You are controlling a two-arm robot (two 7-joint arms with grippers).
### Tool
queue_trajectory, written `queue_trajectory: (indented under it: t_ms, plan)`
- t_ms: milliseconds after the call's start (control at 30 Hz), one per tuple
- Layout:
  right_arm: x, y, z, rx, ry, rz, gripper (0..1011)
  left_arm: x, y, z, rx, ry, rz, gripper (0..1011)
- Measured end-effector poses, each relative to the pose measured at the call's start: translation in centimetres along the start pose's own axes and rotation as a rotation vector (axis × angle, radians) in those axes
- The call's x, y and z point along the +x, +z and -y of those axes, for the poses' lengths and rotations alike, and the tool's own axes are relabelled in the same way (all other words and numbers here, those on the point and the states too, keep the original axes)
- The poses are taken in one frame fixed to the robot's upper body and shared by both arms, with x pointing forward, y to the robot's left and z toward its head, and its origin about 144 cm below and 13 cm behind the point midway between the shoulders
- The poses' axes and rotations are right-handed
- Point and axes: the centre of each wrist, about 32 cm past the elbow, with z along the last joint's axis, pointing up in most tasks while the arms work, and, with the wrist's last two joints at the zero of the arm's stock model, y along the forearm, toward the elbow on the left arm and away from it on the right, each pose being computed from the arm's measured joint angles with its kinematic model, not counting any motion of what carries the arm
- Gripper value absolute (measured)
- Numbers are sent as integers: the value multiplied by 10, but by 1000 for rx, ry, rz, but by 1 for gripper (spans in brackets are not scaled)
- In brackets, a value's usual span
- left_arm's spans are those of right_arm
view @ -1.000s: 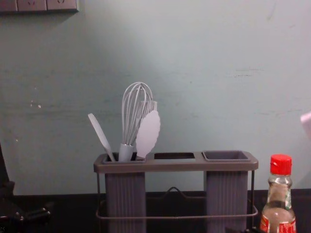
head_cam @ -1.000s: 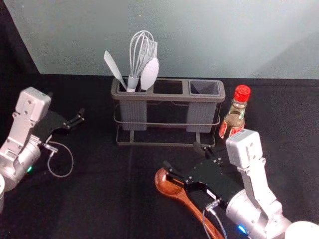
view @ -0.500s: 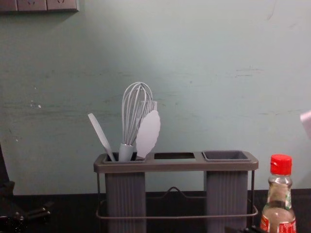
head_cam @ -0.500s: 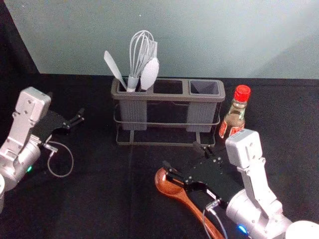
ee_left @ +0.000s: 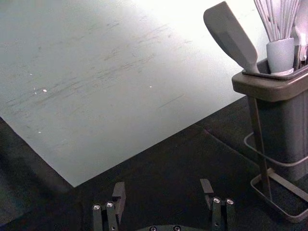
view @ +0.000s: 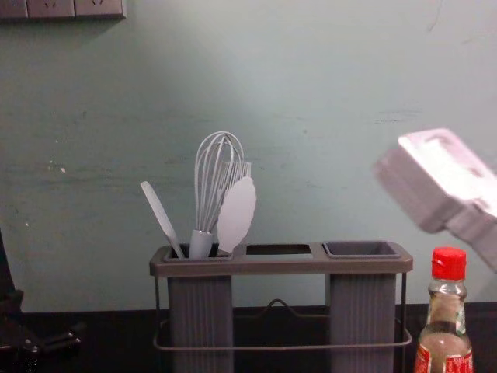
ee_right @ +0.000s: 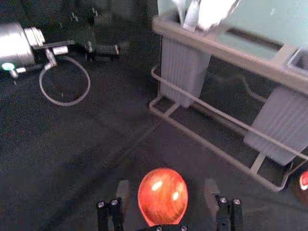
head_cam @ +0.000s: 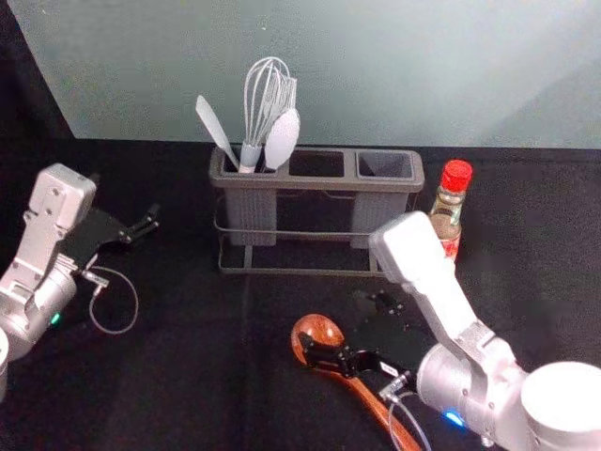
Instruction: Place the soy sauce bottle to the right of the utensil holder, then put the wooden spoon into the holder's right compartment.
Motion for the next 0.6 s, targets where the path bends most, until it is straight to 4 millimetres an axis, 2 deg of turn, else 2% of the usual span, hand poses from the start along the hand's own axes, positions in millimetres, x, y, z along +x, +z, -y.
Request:
queue_trajectory:
  t_ms: [300, 600]
  plan:
    - [-4, 33, -12, -204, -12, -33, 1003, 0, 0, 0, 0, 0, 0, 1011]
    - [-3, 43, -32, -295, -7, -63, 1003, 0, 0, 0, 0, 0, 0, 1011]
